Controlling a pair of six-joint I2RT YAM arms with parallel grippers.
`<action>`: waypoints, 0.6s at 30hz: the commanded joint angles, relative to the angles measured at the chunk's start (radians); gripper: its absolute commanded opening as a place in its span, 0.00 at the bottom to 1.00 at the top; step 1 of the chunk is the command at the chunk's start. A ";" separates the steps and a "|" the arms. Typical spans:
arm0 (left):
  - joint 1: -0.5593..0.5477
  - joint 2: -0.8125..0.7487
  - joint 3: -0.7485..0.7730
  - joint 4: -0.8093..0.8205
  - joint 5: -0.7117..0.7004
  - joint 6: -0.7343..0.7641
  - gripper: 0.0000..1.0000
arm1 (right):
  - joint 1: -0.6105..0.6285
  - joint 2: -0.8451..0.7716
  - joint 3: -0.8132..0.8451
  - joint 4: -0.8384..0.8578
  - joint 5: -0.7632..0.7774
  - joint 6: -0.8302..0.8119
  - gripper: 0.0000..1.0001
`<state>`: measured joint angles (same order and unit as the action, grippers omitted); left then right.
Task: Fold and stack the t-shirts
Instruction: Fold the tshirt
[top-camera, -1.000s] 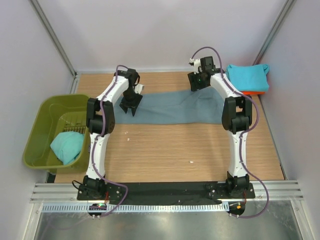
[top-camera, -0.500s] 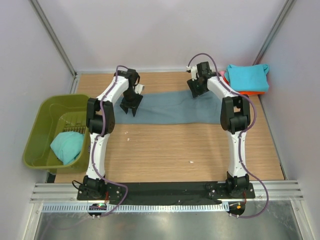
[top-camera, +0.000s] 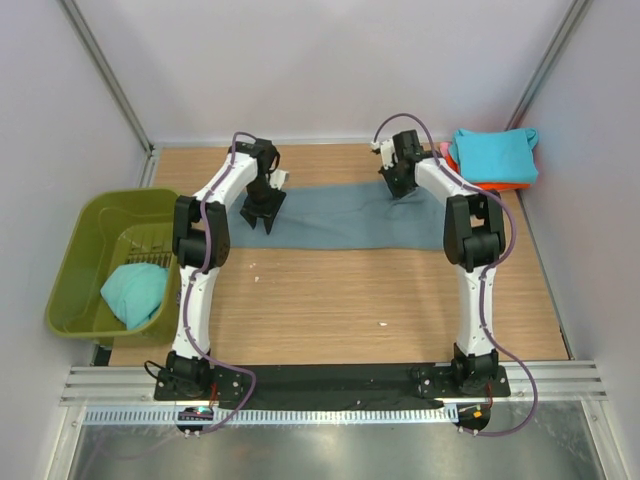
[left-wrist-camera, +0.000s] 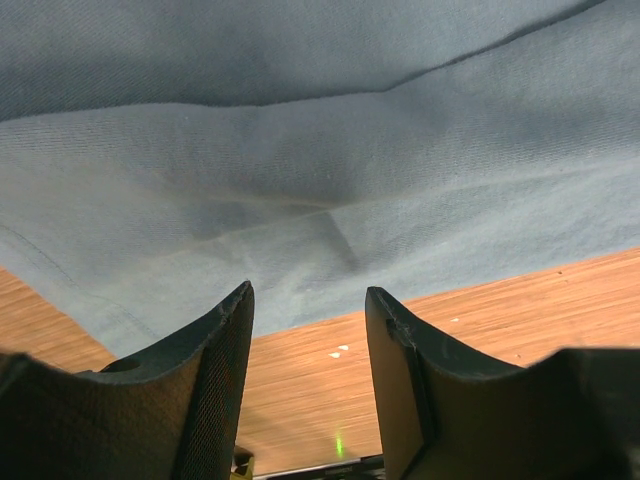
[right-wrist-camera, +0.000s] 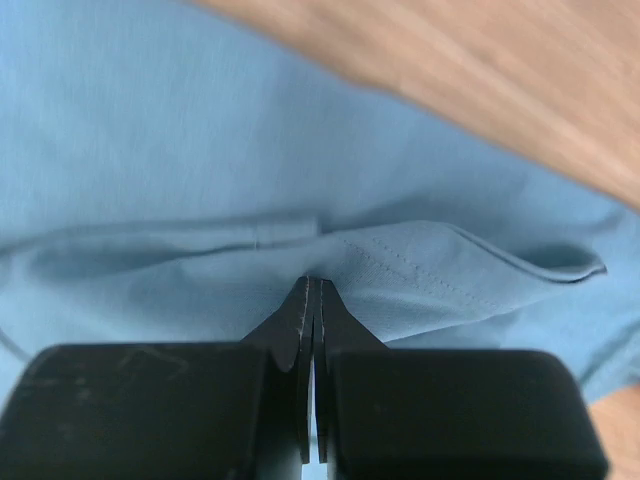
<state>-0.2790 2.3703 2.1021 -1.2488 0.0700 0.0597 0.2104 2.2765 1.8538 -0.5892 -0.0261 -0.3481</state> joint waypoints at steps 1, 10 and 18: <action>0.003 -0.006 0.022 0.011 0.027 -0.004 0.50 | 0.004 -0.138 -0.070 -0.014 0.022 -0.023 0.01; 0.003 0.003 0.038 0.008 0.039 -0.008 0.49 | 0.006 -0.258 -0.177 -0.024 0.022 -0.015 0.01; 0.003 -0.019 -0.005 0.031 0.054 -0.015 0.49 | 0.004 -0.319 -0.274 -0.061 0.005 0.006 0.01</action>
<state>-0.2790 2.3745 2.1029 -1.2392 0.0982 0.0574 0.2104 2.0323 1.6100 -0.6262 -0.0170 -0.3576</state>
